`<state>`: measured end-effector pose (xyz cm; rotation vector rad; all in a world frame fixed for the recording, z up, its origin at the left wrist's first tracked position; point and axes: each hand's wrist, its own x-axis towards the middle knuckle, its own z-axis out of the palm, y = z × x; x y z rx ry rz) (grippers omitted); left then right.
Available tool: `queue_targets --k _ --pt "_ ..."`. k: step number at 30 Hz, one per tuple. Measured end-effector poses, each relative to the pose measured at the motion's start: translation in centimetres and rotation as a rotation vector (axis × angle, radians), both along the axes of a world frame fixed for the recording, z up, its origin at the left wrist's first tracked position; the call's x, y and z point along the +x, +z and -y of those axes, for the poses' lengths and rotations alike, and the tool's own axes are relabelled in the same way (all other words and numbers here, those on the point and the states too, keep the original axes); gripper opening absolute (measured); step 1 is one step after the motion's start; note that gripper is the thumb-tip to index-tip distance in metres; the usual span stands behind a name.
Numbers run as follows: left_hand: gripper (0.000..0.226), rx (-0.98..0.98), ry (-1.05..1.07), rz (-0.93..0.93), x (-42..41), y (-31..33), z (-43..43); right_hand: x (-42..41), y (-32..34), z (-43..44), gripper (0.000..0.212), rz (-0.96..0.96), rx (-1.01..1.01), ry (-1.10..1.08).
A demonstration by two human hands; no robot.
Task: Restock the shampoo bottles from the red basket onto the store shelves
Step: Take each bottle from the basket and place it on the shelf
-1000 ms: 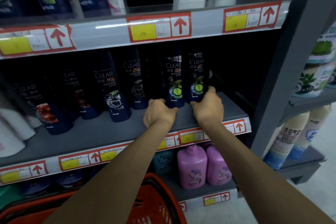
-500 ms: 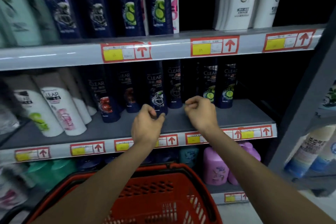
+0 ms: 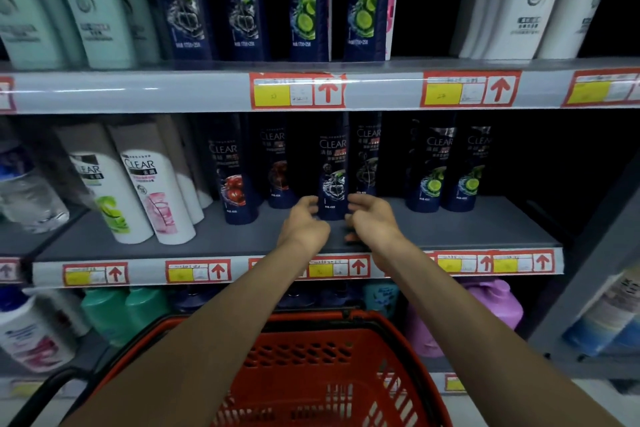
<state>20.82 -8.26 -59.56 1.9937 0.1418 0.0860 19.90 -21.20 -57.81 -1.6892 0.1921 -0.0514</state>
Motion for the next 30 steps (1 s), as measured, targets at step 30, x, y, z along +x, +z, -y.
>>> queue_targets --k 30 --pt "0.074 0.301 -0.050 -0.114 -17.2 8.5 -21.8 -16.6 1.3 -9.6 0.055 0.125 -0.620 0.440"
